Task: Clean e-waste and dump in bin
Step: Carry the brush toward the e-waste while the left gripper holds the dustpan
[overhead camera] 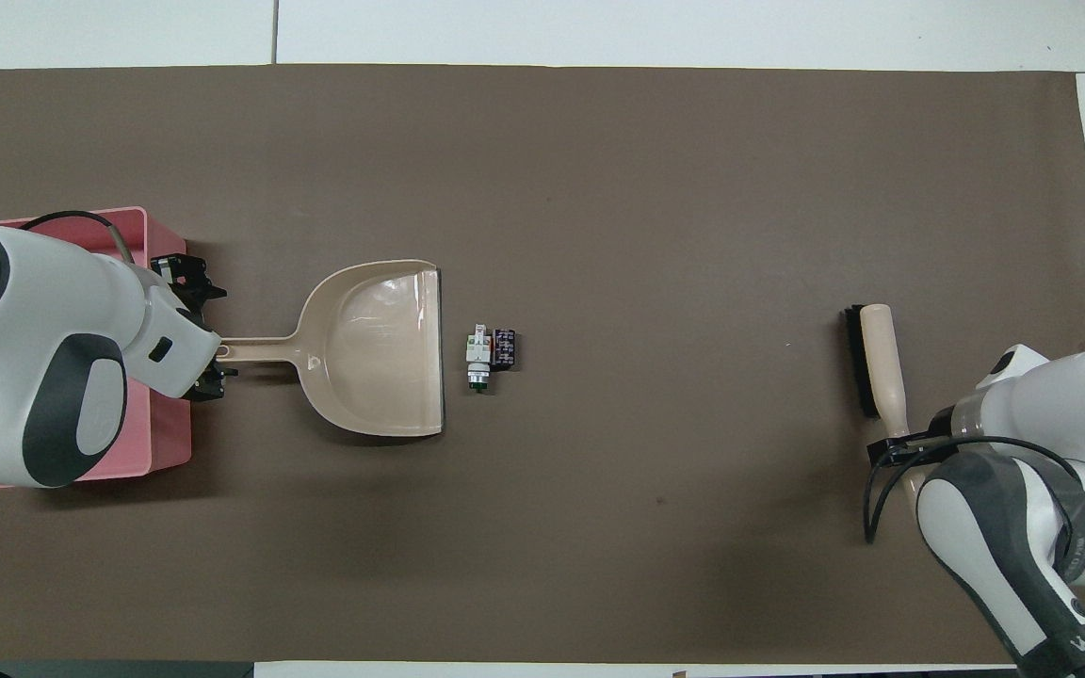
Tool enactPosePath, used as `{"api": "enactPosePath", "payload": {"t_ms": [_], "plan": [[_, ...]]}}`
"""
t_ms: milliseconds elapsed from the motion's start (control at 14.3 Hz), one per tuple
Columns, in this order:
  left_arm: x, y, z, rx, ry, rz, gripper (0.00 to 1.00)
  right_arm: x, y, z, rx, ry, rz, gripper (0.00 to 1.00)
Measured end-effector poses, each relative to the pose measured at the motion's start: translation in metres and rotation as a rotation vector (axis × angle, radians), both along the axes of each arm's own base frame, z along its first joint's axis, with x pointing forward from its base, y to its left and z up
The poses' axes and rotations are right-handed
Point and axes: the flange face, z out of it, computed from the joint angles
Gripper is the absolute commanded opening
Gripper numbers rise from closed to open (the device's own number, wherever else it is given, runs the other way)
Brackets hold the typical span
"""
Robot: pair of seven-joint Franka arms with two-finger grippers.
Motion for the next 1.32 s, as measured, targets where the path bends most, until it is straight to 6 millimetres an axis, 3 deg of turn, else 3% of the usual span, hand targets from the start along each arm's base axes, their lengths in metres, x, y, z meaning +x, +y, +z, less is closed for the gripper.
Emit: {"api": "enactPosePath", "payload": {"t_ms": [70, 209, 348, 418, 697, 906, 1045, 1185, 1324], "plan": [[0.001, -0.004, -0.010, -0.001, -0.005, -0.002, 0.99, 0.000, 0.000, 0.000, 0.000, 0.001, 0.000, 0.65], [0.001, -0.014, -0.027, -0.001, -0.007, -0.014, 0.99, -0.001, 0.000, -0.001, 0.000, 0.002, -0.001, 0.47], [-0.003, -0.019, -0.041, -0.001, -0.008, -0.023, 0.99, -0.001, 0.000, 0.000, 0.000, 0.001, -0.001, 0.12], [-0.005, -0.019, -0.044, -0.001, -0.006, -0.024, 0.98, -0.001, 0.000, 0.000, -0.001, 0.000, -0.005, 0.03], [-0.011, -0.017, -0.054, 0.004, 0.015, -0.023, 0.95, 0.001, 0.008, 0.003, -0.006, 0.010, -0.009, 0.00], [-0.011, -0.017, -0.054, 0.004, 0.015, -0.022, 0.82, 0.017, 0.036, 0.037, -0.011, 0.058, 0.048, 0.00], [-0.011, -0.017, -0.054, 0.004, 0.015, -0.023, 0.62, 0.033, 0.067, 0.061, -0.018, 0.047, 0.099, 0.00], [-0.012, -0.018, -0.054, 0.004, 0.014, -0.024, 0.34, 0.038, 0.108, 0.067, -0.035, 0.039, 0.120, 0.00], [-0.012, -0.019, -0.054, 0.004, 0.014, -0.026, 0.17, 0.033, 0.155, 0.066, -0.053, 0.035, 0.140, 0.00]]}}
